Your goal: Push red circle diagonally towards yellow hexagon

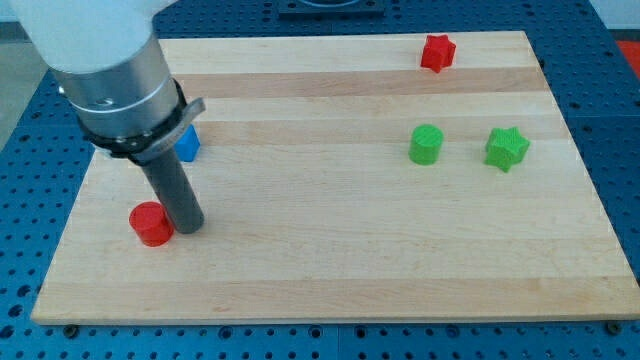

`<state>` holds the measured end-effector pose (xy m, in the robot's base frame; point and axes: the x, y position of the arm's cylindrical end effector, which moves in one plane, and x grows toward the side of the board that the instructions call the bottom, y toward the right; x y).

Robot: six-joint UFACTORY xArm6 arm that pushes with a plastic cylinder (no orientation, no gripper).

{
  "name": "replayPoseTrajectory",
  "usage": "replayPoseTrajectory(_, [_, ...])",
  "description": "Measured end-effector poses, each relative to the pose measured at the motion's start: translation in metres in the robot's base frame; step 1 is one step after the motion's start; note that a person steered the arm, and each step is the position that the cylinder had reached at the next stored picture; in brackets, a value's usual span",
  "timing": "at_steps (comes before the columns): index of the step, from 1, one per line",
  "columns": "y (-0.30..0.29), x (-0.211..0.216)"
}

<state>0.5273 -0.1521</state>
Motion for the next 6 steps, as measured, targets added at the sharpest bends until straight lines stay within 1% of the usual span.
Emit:
replayPoseTrajectory(1, [0.004, 0.027])
replayPoseTrajectory(2, [-0.045, 0.025])
replayPoseTrajectory(3, [-0.064, -0.016])
replayPoseTrajectory(4, [-0.063, -0.027])
replayPoseTrajectory(5, [-0.025, -0.007])
replayPoseTrajectory(6, [-0.014, -0.027])
